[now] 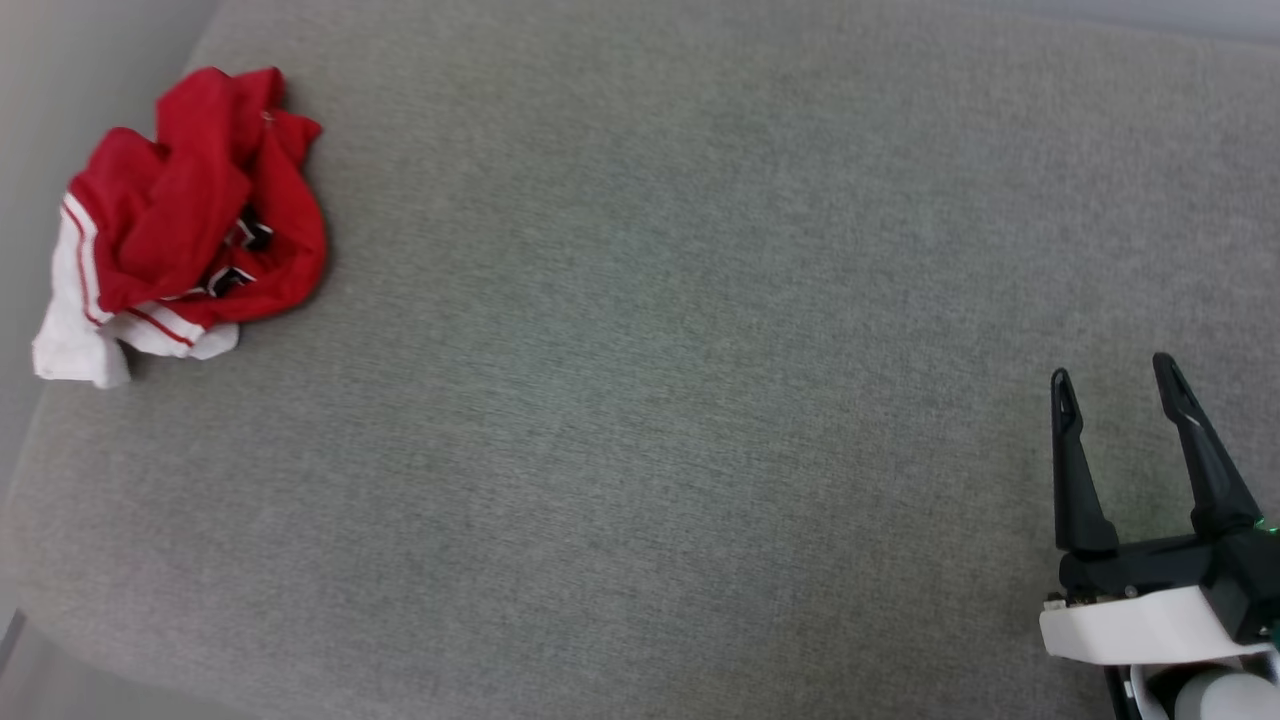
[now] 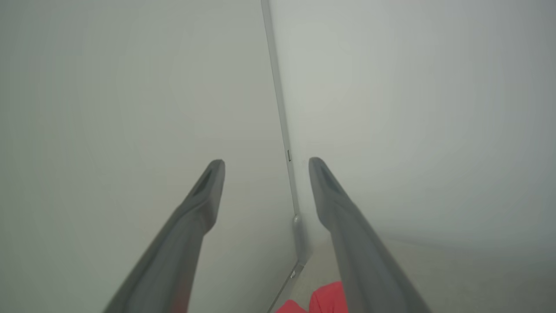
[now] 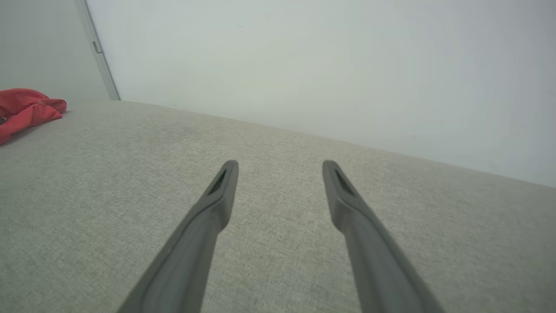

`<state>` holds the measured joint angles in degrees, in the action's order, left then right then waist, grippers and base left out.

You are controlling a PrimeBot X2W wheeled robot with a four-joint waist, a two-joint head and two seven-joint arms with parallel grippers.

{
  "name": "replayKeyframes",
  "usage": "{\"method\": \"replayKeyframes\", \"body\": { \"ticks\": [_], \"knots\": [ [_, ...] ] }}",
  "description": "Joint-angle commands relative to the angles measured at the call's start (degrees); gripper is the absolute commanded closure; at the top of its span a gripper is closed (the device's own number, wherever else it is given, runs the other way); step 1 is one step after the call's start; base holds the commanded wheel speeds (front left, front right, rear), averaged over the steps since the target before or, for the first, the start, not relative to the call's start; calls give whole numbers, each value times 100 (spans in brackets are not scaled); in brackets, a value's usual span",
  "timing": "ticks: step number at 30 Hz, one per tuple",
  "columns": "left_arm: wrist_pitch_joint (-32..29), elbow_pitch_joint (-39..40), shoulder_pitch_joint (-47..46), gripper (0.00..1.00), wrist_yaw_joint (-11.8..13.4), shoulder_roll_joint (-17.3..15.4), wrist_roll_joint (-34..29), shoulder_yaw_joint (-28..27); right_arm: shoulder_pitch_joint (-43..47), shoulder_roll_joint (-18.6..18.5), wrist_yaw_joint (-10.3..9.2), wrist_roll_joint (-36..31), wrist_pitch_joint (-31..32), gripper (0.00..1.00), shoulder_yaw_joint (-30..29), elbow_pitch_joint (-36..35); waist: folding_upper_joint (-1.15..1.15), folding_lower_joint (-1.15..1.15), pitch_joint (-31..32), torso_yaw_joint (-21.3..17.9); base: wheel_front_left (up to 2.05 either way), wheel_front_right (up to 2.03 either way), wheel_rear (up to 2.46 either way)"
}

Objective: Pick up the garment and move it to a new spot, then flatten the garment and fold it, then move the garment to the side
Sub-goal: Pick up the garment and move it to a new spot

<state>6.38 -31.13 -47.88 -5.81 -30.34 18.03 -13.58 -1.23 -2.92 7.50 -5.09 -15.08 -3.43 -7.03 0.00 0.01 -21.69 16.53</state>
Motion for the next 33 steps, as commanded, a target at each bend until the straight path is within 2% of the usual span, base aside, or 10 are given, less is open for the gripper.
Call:
{"method": "replayKeyframes", "body": {
  "ticks": [1, 6, 8, 13, 18, 21, 25, 31, 32, 33],
  "knots": [
    [-199, -160, -156, 0, -40, -102, 89, 24, -123, 7, -2, -10, -13, 0, -3, -39, 0, -1, -314, -231, 0, 0, 0],
    [-1645, -850, -750, 0, -147, -570, 489, 562, -317, 7, -3, -70, -14, 0, -39, -153, 0, -1, -678, -380, 0, 0, 0],
    [-2247, -871, -867, 0, -152, -643, 913, 943, -378, 7, -3, -100, -14, 0, -65, -203, 0, -1, -812, -424, 0, 0, 0],
    [-3704, -669, -800, 0, -151, -1111, 1977, 1913, -537, 7, -3, -175, -14, 0, -102, -360, 0, -1, -1125, -502, 0, 0, 0],
    [-4970, -491, -635, 0, -152, -1497, 3038, 2445, -743, 6, -3, -238, -14, 0, -313, -508, 0, -1, -1397, -623, 0, 0, 0],
    [-5381, -498, -495, 0, -152, -1649, 3331, 2691, -834, 6, -3, -285, -14, 0, -331, -572, 0, -1, -1526, -702, 0, 0, 0],
    [-5607, -678, -375, 0, -153, -1661, 3456, 2958, -846, 7, -3, -306, -14, 0, -327, -640, 0, -1, -1638, -763, 0, 0, 0],
    [-5560, -861, -326, 0, -153, -1518, 3486, 3370, -839, 7, -3, -312, -13, 0, -258, -593, 0, -1, -1709, -780, 0, 0, 0],
    [-5517, -886, -333, 13, -153, -1555, 3456, 3417, -849, 7, -3, -307, -13, 0, -270, -579, 0, -1, -1696, -780, 0, 0, 0],
    [-5499, -912, -338, 98, -152, -1582, 3471, 3458, -856, 7, -3, -303, -13, 0, -288, -570, 0, -1, -1670, -776, 0, 0, 0]
  ]
}}
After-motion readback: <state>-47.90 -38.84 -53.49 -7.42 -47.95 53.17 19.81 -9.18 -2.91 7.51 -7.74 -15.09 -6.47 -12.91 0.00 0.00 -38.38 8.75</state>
